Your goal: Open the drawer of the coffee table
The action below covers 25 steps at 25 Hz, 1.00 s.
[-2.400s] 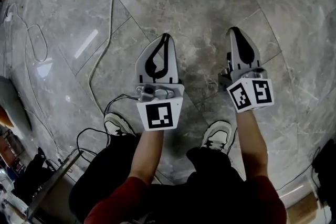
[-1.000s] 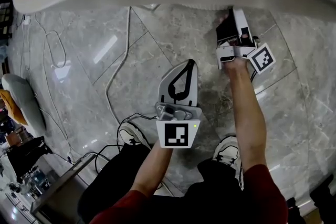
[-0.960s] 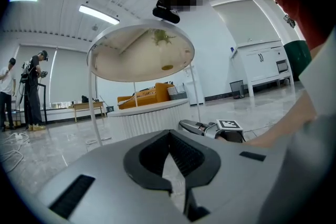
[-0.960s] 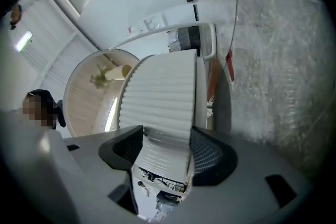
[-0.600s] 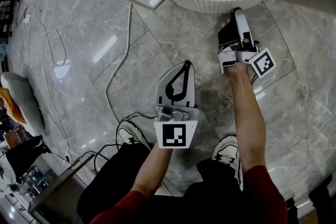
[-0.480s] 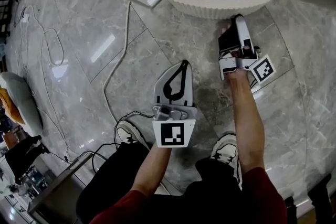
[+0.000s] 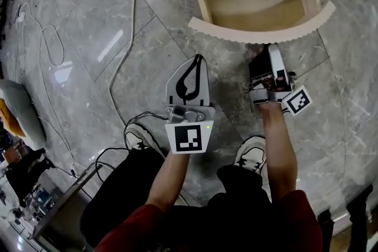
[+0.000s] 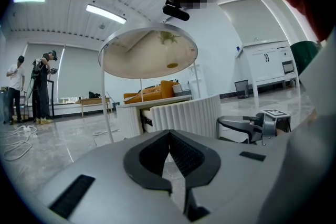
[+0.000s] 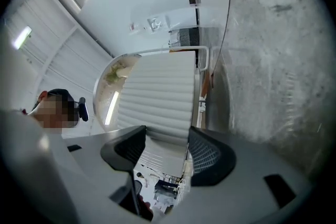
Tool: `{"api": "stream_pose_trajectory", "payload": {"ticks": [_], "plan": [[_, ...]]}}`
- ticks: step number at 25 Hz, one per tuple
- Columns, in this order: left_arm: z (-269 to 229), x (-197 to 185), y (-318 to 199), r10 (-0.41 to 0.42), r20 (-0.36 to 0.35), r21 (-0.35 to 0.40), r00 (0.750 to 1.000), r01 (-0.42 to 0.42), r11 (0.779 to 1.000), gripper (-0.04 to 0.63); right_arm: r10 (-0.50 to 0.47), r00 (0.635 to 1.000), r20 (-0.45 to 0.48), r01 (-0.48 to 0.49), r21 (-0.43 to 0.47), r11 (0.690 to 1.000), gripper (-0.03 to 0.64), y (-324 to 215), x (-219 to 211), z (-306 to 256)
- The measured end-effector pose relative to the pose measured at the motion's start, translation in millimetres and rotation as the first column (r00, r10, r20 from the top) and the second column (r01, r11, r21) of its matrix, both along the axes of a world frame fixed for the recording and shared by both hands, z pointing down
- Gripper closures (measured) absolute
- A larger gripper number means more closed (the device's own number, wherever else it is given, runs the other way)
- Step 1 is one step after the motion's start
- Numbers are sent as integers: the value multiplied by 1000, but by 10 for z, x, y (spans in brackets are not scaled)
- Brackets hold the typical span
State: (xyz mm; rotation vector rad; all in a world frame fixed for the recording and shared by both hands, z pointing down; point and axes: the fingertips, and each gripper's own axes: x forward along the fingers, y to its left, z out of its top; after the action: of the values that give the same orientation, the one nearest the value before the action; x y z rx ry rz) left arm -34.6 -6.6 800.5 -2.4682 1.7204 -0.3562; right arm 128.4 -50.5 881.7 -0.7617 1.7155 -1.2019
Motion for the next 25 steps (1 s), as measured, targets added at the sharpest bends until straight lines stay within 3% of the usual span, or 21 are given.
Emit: {"api": "stream_pose_trajectory", "payload": {"ticks": [9,18,20,22,24,25], "plan": [[64,63,152,13,-17,-14,1000,-13,1000,581,18,1000,7,-18,-49,999,351,555,171,-7],[99,86,223,18,-29,-12,999,-18,1000,581,18,1000,2,-18,-67,998,351,560,147,13],[99,103,229,23,-34,-16,999,-23,1000,581,11,998,-59,-15,-65,998,340,578,122,-26],[102,113,238,26,-38,-22,999,-26,999,581,15,983,-185,-30,-75,997,334,617,116,-59],[98,123,245,30,-36,-21,999,-30,999,581,39,932,-360,-75,-85,994,333,680,163,-63],[96,127,245,32,-34,-19,999,-33,999,581,54,883,-467,-106,-85,991,333,723,203,-44]]}}
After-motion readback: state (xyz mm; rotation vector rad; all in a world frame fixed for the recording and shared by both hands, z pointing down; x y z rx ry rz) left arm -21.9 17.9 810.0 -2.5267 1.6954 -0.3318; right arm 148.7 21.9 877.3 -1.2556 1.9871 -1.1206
